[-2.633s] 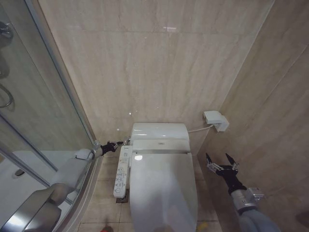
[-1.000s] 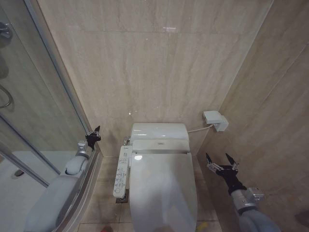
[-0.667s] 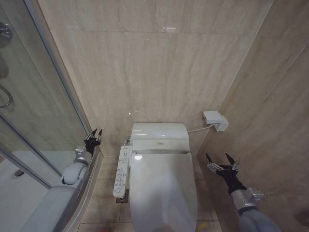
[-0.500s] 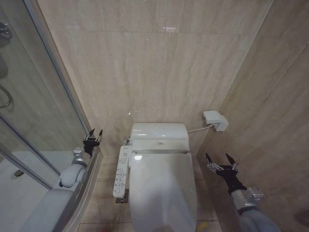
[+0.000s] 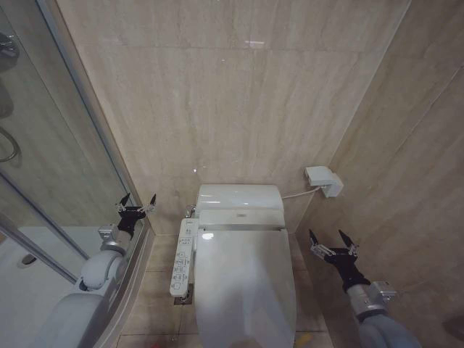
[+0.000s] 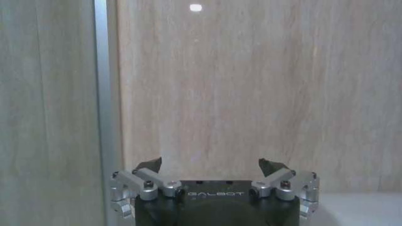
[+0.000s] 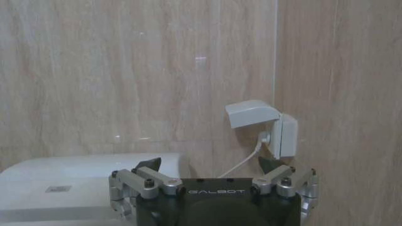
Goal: Open the toilet lid, clean the toilet bowl with a toilet brush, close the toilet lid, and flush.
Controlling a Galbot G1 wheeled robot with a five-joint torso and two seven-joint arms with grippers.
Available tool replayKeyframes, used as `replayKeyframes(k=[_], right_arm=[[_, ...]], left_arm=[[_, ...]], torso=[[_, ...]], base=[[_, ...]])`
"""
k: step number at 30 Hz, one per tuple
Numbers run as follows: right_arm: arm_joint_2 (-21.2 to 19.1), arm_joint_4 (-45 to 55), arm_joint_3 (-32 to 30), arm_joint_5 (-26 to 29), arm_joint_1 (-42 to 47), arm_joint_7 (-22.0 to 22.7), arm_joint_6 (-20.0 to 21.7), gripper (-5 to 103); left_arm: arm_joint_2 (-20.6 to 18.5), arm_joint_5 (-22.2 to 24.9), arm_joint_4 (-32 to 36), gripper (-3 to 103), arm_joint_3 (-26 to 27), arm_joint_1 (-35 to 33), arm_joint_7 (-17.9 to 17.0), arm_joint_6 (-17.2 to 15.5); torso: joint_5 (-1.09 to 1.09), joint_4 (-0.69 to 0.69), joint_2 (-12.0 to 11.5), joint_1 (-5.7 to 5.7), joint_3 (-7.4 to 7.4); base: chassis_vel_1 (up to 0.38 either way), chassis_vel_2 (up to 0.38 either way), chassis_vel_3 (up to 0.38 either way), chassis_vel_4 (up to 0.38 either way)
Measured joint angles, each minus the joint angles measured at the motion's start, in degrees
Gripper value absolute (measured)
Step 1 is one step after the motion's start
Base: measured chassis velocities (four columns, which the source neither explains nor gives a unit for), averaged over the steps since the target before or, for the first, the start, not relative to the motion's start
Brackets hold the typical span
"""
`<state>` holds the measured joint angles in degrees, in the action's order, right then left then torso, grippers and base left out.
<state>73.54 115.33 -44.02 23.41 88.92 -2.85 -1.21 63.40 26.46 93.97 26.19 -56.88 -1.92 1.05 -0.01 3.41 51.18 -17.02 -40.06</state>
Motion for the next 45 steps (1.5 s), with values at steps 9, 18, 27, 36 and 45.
replayKeyframes(k=[9, 18, 27, 36, 45], right_arm=[[0.00, 0.00, 0.00, 0.00, 0.00, 0.00, 0.00, 100], [0.00, 0.00, 0.00, 0.00, 0.00, 0.00, 0.00, 100], [0.00, 0.00, 0.00, 0.00, 0.00, 0.00, 0.00, 100], [0.00, 0.00, 0.00, 0.00, 0.00, 0.00, 0.00, 100], [0.00, 0.00, 0.00, 0.00, 0.00, 0.00, 0.00, 100]], left_arm=[[5.61, -0.17, 0.55, 100, -0.43, 0.09, -0.23, 0.17], [10.30, -2.09, 2.21, 100, 0.33, -2.76, -0.97, -0.14], [13.07, -4.37, 7.11, 100, 0.66, -9.82, -1.84, -0.34], [16.04, -7.17, 11.63, 100, 1.21, -16.18, -2.23, -0.22], [15.79, -8.41, 14.59, 100, 2.16, -19.84, -2.24, 0.23]], torso=[[-0.01, 0.00, 0.00, -0.01, 0.00], [0.00, 0.00, 0.00, -0.01, 0.00], [0.00, 0.00, 0.00, 0.00, 0.00], [0.00, 0.00, 0.00, 0.00, 0.00], [0.01, 0.00, 0.00, 0.00, 0.00]], base=[[0.000, 0.000, 0.000, 0.000], [0.000, 0.000, 0.000, 0.000], [0.000, 0.000, 0.000, 0.000], [0.000, 0.000, 0.000, 0.000], [0.000, 0.000, 0.000, 0.000]])
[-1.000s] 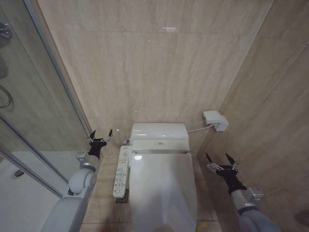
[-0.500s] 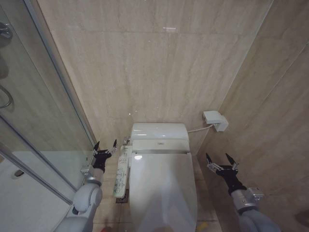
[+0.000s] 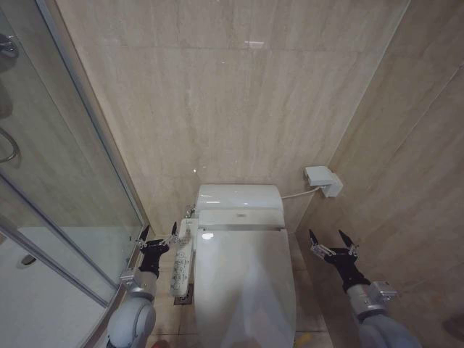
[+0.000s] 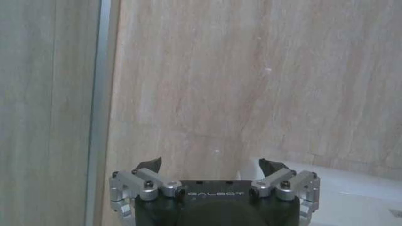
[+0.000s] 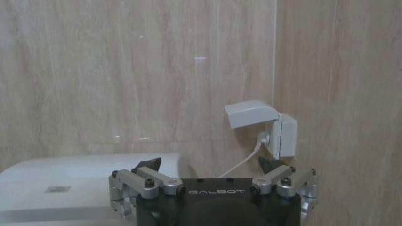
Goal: Open the toilet lid, clean the toilet bowl with a toilet brush, close the toilet lid, and flush.
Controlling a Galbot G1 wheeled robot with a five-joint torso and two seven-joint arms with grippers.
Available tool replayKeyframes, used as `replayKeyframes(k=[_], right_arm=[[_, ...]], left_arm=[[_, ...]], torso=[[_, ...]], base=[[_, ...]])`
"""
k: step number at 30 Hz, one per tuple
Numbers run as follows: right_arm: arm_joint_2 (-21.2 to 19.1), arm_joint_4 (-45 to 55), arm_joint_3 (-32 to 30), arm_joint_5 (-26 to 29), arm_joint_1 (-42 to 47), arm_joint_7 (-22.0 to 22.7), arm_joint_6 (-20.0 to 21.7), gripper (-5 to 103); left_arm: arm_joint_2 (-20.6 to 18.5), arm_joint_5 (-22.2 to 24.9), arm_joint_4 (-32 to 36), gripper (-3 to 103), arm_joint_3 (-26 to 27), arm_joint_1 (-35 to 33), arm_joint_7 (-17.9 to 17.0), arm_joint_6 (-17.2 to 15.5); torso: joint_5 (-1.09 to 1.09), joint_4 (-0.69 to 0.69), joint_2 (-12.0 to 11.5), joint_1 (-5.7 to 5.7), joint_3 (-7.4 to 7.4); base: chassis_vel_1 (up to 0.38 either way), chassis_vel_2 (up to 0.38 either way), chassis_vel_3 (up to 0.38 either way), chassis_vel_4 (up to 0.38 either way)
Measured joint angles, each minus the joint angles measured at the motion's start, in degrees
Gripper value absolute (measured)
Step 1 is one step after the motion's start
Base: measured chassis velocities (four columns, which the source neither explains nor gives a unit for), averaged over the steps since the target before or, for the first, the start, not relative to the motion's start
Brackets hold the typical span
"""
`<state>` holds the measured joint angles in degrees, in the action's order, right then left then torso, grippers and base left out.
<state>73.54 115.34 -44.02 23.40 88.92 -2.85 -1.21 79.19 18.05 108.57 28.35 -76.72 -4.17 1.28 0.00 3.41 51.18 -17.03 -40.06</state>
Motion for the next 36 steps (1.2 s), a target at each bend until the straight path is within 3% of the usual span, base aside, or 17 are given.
replayKeyframes(k=[17, 29, 36], right_arm=[[0.00, 0.00, 0.00, 0.00, 0.00, 0.00, 0.00, 100], [0.00, 0.00, 0.00, 0.00, 0.00, 0.00, 0.00, 100], [0.00, 0.00, 0.00, 0.00, 0.00, 0.00, 0.00, 100]], left_arm=[[-1.34, 0.71, 6.31, 100, 0.82, -8.92, 0.78, 0.23], [-4.70, 0.97, 6.75, 100, 2.85, -10.36, 4.44, 0.85], [-4.71, 0.52, 7.67, 100, 2.54, -10.92, 4.20, 0.71]], torso=[[0.00, -0.01, 0.00, 0.00, 0.00], [0.01, 0.00, 0.00, 0.00, 0.00], [0.01, 0.00, 0.00, 0.00, 0.00]], base=[[0.000, 0.000, 0.000, 0.000], [0.000, 0.000, 0.000, 0.000], [0.000, 0.000, 0.000, 0.000]])
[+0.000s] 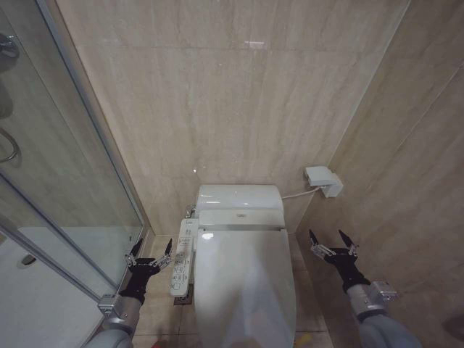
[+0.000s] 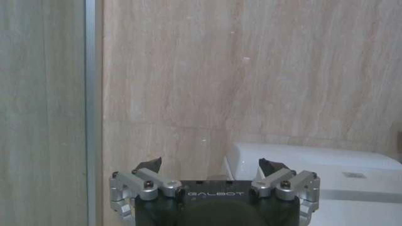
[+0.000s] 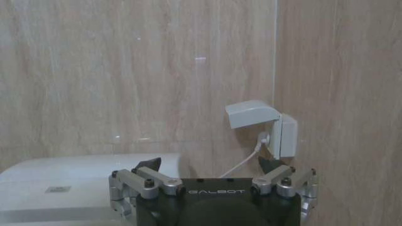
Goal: Open the toilet lid, clean the toilet bowl with a toilet brush, close the toilet lid, and flush.
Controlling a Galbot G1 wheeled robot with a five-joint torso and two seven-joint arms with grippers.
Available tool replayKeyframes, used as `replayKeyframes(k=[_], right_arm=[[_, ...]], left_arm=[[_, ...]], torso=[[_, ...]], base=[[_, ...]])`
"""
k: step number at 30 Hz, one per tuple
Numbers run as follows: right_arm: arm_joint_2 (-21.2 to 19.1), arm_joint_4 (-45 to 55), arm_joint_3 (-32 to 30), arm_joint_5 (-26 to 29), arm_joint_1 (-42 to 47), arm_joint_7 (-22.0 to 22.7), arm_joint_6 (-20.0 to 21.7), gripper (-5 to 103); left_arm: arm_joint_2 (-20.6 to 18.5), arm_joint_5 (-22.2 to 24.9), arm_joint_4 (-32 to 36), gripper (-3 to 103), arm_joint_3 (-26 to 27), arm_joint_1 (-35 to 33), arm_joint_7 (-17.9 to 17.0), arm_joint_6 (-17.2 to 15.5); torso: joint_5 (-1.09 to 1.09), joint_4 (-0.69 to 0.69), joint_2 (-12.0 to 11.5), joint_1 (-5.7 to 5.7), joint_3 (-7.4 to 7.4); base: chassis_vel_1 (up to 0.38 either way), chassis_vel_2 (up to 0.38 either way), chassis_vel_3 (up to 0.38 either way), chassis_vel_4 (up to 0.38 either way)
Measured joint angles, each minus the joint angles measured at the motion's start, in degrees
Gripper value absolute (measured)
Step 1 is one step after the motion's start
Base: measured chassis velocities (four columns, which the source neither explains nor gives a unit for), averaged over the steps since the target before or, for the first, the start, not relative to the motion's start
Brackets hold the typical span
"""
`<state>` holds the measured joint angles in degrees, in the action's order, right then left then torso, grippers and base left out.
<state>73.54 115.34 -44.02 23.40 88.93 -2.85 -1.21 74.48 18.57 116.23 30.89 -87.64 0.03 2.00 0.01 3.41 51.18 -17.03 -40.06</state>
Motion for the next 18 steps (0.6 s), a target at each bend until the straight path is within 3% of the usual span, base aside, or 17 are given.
replayKeyframes(k=[18], right_arm=[[0.00, 0.00, 0.00, 0.00, 0.00, 0.00, 0.00, 100]], left_arm=[[-0.37, 0.08, 1.00, 100, 0.95, -1.26, -0.29, -0.97]], torso=[[0.00, 0.00, 0.00, 0.00, 0.00]], base=[[0.000, 0.000, 0.000, 0.000]])
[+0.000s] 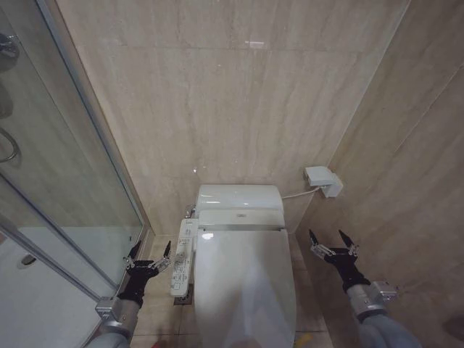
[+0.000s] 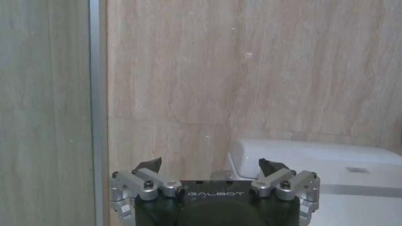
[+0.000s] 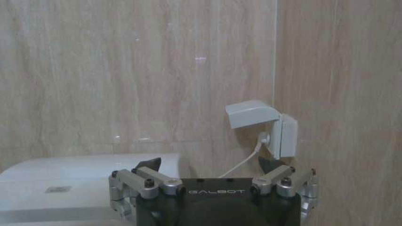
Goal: Open the toilet lid, clean the toilet bowl with a toilet brush, close the toilet lid, and flush.
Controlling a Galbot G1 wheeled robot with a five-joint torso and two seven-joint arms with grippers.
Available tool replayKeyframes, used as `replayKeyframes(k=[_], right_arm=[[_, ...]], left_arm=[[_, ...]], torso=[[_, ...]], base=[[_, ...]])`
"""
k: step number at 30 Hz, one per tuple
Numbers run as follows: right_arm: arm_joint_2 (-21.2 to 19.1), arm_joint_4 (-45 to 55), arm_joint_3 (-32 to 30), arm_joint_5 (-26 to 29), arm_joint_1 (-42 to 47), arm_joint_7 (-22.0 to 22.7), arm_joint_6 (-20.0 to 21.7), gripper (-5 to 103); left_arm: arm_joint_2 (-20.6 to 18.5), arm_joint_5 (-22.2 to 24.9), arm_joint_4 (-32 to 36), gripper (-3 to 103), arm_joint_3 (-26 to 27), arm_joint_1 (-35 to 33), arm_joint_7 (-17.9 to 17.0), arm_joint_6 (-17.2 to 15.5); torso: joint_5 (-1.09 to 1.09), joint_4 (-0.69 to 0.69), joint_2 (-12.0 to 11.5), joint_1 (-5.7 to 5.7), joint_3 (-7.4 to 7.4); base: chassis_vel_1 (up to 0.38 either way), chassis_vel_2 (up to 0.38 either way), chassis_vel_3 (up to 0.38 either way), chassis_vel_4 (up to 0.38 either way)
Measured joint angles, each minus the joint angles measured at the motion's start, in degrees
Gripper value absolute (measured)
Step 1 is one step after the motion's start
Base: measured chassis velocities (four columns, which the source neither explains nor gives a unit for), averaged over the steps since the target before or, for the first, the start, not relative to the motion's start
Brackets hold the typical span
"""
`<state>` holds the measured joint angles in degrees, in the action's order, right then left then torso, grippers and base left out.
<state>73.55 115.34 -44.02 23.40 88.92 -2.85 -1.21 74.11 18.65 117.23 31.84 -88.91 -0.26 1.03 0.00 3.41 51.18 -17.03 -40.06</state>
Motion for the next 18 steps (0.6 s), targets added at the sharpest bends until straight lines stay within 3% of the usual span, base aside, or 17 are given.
replayKeyframes(k=[18], right_arm=[[0.00, 0.00, 0.00, 0.00, 0.00, 0.00, 0.00, 100]], left_arm=[[-0.45, -3.03, 2.50, 100, 1.88, -0.62, -0.15, 1.54]], torso=[[0.00, 0.00, 0.00, 0.00, 0.00]], base=[[0.000, 0.000, 0.000, 0.000]])
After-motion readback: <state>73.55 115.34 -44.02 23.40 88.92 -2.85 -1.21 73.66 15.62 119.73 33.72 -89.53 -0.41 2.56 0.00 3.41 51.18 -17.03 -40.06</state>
